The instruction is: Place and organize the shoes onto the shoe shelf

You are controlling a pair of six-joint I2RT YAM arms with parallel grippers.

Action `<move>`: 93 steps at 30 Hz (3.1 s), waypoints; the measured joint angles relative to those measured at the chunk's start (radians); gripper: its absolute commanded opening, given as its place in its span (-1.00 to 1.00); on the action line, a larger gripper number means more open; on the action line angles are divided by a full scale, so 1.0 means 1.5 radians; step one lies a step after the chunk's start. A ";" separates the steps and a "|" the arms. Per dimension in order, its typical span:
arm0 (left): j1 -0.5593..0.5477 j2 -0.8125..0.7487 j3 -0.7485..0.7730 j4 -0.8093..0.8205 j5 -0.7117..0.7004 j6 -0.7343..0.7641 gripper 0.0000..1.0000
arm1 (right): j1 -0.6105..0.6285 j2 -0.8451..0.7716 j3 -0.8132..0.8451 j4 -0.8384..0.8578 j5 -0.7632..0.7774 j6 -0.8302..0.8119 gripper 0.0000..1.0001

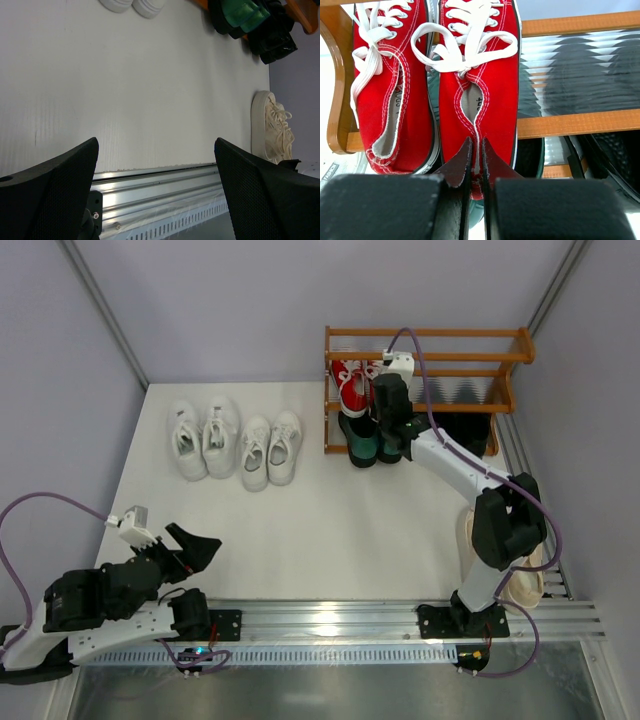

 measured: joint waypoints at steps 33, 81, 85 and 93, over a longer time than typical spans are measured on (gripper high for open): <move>0.000 -0.007 0.000 0.000 0.001 0.000 0.93 | -0.013 -0.005 -0.016 0.022 -0.033 0.032 0.99; 0.000 1.554 0.877 0.682 0.525 0.326 0.96 | 0.008 -0.866 -0.154 -0.692 0.224 0.372 1.00; 0.000 1.586 0.883 0.675 0.547 0.312 0.86 | 0.008 -0.868 -0.162 -0.694 0.223 0.372 0.99; -0.004 1.610 0.910 0.674 0.575 0.298 0.32 | 0.008 -0.871 -0.176 -0.694 0.223 0.371 1.00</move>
